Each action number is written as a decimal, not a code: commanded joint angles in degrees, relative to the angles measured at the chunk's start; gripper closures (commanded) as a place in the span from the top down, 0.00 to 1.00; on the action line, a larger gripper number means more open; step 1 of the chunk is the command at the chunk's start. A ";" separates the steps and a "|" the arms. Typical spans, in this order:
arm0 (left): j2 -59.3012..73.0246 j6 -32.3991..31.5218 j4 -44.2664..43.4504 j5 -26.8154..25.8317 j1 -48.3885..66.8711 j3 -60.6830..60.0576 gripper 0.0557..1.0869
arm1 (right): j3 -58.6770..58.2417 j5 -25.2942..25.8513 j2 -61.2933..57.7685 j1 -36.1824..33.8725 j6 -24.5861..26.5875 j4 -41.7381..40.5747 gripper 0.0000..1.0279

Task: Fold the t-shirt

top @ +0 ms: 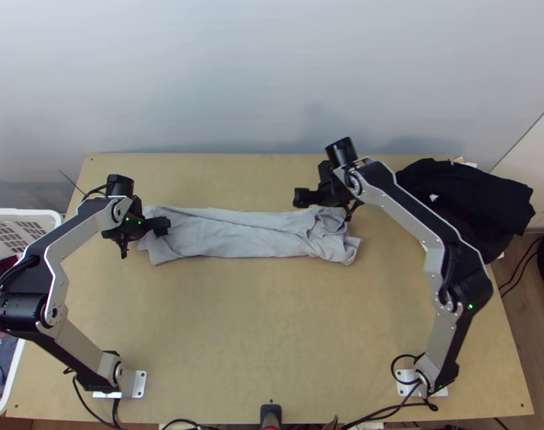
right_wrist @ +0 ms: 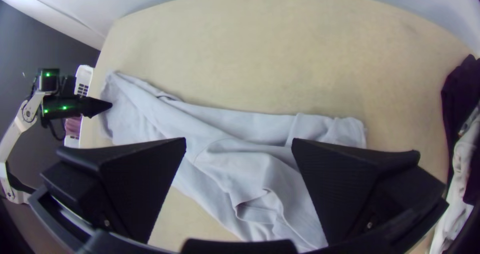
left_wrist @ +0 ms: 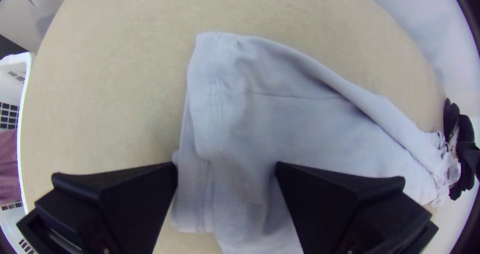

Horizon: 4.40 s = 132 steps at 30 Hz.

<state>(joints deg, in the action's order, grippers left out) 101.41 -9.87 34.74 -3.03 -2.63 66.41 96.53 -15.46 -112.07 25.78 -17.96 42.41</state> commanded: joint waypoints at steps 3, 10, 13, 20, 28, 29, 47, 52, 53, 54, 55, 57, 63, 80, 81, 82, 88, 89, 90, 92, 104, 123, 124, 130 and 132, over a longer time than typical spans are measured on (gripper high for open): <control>-0.42 -0.06 0.41 -0.05 -0.09 -0.14 0.90 | -3.46 0.61 5.99 2.17 -2.00 5.66 0.92; -0.59 0.02 0.50 -0.05 -0.18 0.12 0.90 | -8.46 0.52 9.77 3.14 -2.79 10.85 0.90; -0.59 -0.06 0.50 -0.05 -0.09 0.21 0.90 | -10.31 0.61 10.12 1.47 -2.35 10.50 0.90; -1.21 0.02 1.56 -0.05 -0.18 0.91 0.90 | -11.80 1.75 14.60 -4.77 -0.33 9.97 0.90; -0.95 -0.06 1.65 -0.05 0.35 0.65 0.90 | -16.64 2.28 18.64 -2.23 0.64 9.97 0.90; -0.95 -0.06 1.73 -0.05 0.35 0.65 0.90 | -16.64 2.28 18.64 -1.08 0.29 9.97 0.90; -1.47 0.38 -1.78 -0.05 0.88 -0.93 0.04 | -3.46 1.93 10.47 4.98 -2.00 8.91 0.90; -3.93 -0.15 0.06 -0.14 1.32 0.30 0.04 | 1.29 -0.36 4.05 7.79 -2.61 8.91 0.90; -4.55 -0.33 0.50 -0.14 1.40 0.91 0.04 | 2.17 -1.32 2.38 8.15 -2.87 8.83 0.90; -5.25 -0.50 1.29 -0.14 1.58 1.62 0.04 | 2.96 -2.73 0.54 8.50 -3.40 8.83 0.90; -5.87 -0.68 2.17 -0.22 1.67 2.58 0.04 | 3.93 -3.43 -1.48 8.94 -3.58 8.83 0.90; -7.36 -1.12 3.75 -0.31 2.28 4.52 0.04 | 5.95 -4.14 -5.09 9.82 -3.67 8.83 0.90; -10.61 -2.17 7.27 -1.72 4.22 9.70 0.04 | 11.49 -4.84 -13.17 12.98 -4.02 8.74 0.90; -10.97 -4.72 15.36 -6.82 14.94 26.66 0.04 | 10.08 -4.93 -20.82 11.84 -3.23 7.51 0.90; -10.35 -4.63 15.62 -6.99 15.29 27.72 0.04 | 10.17 -4.93 -20.64 11.84 -3.31 7.51 0.90; -9.65 -4.63 15.80 -7.43 15.64 28.69 0.04 | 10.26 -5.01 -20.20 11.75 -3.49 7.51 0.90; -5.60 -4.72 16.50 -7.70 18.54 33.43 0.04 | 10.26 -8.27 -10.89 8.76 -4.63 9.18 0.95; -5.17 -4.72 16.50 -7.70 19.25 33.96 0.04 | 10.26 -8.97 -9.04 8.15 -4.63 9.79 0.96; -4.37 -4.72 16.50 -7.78 19.77 34.49 0.04 | 10.26 -9.85 -7.20 7.18 -4.63 10.41 0.96; -2.70 -4.81 16.76 -7.96 21.09 36.16 0.04 | 10.43 -11.78 -3.77 5.42 -4.72 12.17 0.96; 14.17 -4.90 23.18 -10.42 33.83 57.16 0.04 | 9.99 -18.11 11.44 -10.22 -7.62 17.79 0.96; 29.73 -8.41 3.49 -10.68 51.68 64.54 0.04 | -8.99 -17.76 18.38 -24.20 -5.95 15.07 0.96; 30.17 -8.41 2.35 -10.68 52.38 64.54 0.04 | -9.34 -17.76 18.38 -24.55 -5.95 14.89 0.96; 32.10 -8.41 0.33 -12.62 54.75 64.54 0.04 | -11.45 -16.88 18.20 -25.08 -6.57 12.78 0.96; 33.42 -8.41 1.03 -13.14 55.10 64.46 0.04 | -12.07 -16.70 18.03 -25.08 -6.92 12.17 0.96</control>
<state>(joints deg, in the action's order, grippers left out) 131.63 -17.98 37.54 -14.31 49.87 130.74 87.26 -32.93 -94.04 1.67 -24.21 56.29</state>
